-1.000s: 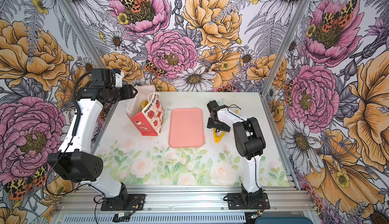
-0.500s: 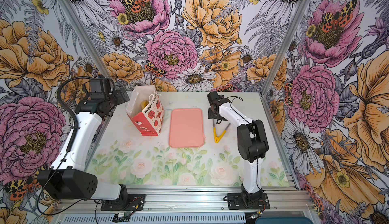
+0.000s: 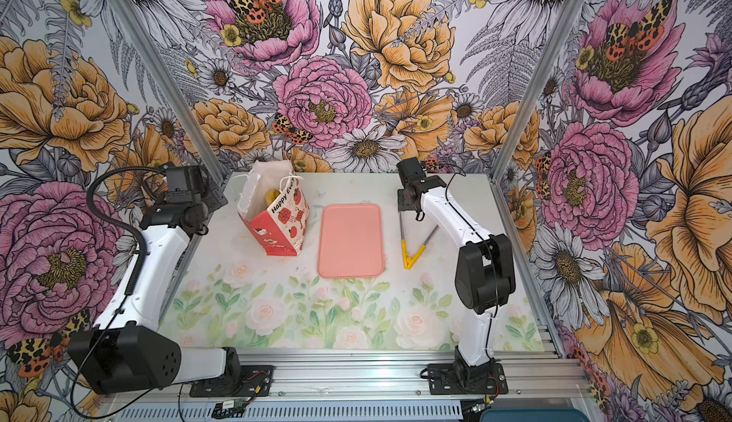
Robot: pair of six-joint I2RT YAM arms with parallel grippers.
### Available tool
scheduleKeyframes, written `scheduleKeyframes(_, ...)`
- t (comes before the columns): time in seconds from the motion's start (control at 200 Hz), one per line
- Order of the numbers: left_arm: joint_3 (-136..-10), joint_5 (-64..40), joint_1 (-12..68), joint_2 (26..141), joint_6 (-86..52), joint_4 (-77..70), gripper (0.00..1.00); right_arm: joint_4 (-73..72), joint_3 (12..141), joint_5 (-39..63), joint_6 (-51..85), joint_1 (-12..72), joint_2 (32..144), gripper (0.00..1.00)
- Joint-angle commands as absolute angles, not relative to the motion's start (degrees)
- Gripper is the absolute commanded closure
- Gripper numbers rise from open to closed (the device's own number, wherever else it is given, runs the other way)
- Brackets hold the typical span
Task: Pack bread into a paper bag
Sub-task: Adjust the paper bag at the center of the board, then reset both arms
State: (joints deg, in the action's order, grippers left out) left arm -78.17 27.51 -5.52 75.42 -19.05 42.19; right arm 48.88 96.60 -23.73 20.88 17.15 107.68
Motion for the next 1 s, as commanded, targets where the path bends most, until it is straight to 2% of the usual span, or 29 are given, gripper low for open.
scheduleKeyframes(0.0, -79.83, 29.42, -7.03, 72.89, -17.08, 40.17, 0.01, 48.43, 97.56, -23.36, 20.01, 16.61, 108.33, 0.01)
scheduleKeyframes(0.44, -69.25, 27.77, -10.84, 75.29, -17.5, 37.63, 0.01, 48.52, 100.6, -22.68, 18.46, 16.17, 109.37, 0.01)
scheduleKeyframes(0.991, -50.59, 14.94, -8.26, 77.76, -6.53, 12.68, 0.01, 44.53, 96.09, -28.53, 14.0, 15.71, 104.61, 0.01)
